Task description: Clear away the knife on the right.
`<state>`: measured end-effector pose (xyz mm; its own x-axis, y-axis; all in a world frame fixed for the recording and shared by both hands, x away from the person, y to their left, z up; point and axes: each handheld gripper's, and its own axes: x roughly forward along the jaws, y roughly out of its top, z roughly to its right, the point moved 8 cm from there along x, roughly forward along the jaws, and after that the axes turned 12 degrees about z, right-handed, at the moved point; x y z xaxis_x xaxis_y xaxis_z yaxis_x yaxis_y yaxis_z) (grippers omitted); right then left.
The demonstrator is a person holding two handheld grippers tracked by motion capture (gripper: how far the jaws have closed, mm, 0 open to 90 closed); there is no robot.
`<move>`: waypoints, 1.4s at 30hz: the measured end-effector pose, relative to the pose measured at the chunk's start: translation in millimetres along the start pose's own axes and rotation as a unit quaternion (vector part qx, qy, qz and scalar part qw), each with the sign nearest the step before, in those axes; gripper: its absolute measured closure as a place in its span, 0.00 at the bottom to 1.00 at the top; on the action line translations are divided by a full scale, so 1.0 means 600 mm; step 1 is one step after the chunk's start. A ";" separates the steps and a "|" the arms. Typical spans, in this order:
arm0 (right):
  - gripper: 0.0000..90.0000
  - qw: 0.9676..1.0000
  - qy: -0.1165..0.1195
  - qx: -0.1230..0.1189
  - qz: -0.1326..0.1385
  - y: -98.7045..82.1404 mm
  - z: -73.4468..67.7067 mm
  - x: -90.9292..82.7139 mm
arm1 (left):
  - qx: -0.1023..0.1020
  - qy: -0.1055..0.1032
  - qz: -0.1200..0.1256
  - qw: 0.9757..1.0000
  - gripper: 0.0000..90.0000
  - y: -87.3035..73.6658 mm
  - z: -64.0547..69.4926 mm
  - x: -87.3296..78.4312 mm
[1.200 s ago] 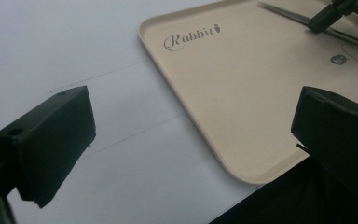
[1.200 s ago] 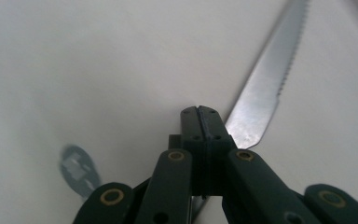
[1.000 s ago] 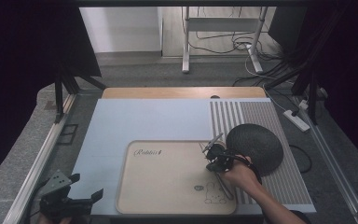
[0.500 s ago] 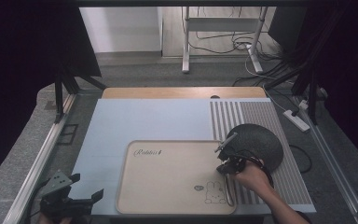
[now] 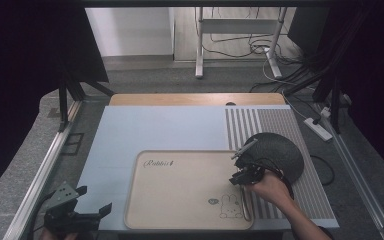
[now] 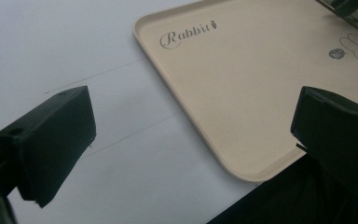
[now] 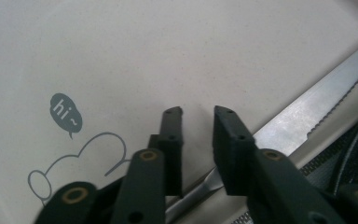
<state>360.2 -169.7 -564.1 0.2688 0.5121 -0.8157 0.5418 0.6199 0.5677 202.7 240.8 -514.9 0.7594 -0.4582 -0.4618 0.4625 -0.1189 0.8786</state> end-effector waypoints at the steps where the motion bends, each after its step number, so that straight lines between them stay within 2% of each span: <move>1: 0.75 1.000 0.000 0.000 0.002 0.001 -0.001 -0.001 | 0.000 0.000 0.000 1.000 0.00 0.000 0.000 0.000; 15: 0.38 0.999 0.004 0.007 0.032 0.010 -0.010 -0.019 | -0.006 0.000 0.007 1.000 0.00 0.001 -0.001 -0.002; 22: 0.19 0.999 -0.024 0.002 0.043 0.009 -0.005 -0.035 | -0.006 0.000 0.008 1.000 0.00 0.001 -0.001 -0.002; 34: 0.13 0.996 -0.030 -0.004 0.079 0.012 -0.010 -0.064 | -0.004 0.000 0.009 1.000 0.00 0.001 -0.001 -0.003; 42: 0.09 0.996 -0.029 -0.007 0.086 0.004 -0.018 -0.071 | -0.002 0.000 0.008 1.000 0.01 0.001 0.000 -0.002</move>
<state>341.4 -183.5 -526.6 0.4017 0.5770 -0.7111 0.4725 0.5346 0.7007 202.0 241.6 -513.7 0.7668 -0.4598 -0.4480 0.4524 -0.1079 0.8852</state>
